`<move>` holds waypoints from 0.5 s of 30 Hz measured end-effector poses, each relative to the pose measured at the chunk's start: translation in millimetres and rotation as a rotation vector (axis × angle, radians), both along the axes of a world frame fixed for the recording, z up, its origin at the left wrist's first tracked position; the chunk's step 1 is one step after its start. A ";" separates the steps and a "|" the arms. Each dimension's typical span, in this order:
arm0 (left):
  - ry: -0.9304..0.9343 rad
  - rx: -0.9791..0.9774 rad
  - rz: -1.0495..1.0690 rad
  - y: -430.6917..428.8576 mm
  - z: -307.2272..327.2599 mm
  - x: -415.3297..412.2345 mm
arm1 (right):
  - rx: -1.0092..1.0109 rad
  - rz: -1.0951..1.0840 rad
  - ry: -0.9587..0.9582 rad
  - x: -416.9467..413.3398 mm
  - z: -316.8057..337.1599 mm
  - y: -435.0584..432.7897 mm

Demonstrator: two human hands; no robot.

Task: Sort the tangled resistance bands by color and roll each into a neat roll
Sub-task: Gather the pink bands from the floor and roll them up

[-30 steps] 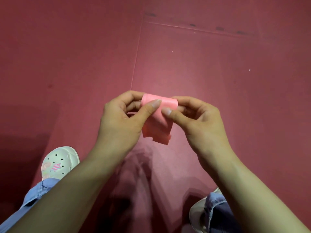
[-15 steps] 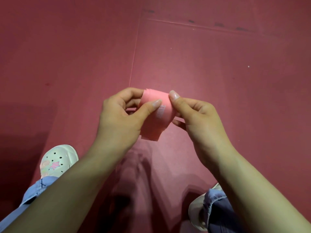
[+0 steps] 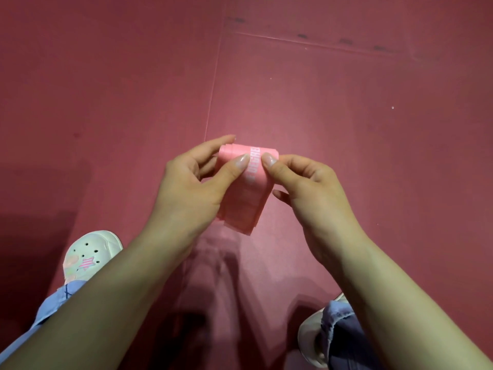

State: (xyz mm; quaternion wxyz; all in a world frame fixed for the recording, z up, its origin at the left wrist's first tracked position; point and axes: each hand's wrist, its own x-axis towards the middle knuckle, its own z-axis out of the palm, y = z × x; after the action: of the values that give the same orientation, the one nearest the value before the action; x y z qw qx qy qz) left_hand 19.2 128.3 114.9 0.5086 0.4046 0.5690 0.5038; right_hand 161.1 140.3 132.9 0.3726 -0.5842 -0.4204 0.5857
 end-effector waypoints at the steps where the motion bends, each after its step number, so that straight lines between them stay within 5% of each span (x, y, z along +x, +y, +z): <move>1: 0.010 0.017 -0.004 -0.3 0.2 0.0 | -0.005 -0.004 -0.005 -0.6 0.1 0.1; 6: 0.143 0.061 0.054 -1.9 -1.9 0.6 | -0.030 -0.023 -0.035 -4.4 -0.7 -1.6; 15: -0.063 -0.063 0.137 -1.4 1.8 3.0 | 0.083 -0.005 0.097 -8.8 0.3 -2.1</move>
State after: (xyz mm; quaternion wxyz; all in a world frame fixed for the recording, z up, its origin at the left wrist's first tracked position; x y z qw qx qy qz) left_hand 22.2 126.9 116.7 0.5029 0.3326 0.5946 0.5319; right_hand 152.3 138.2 133.2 0.4177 -0.5402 -0.4244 0.5946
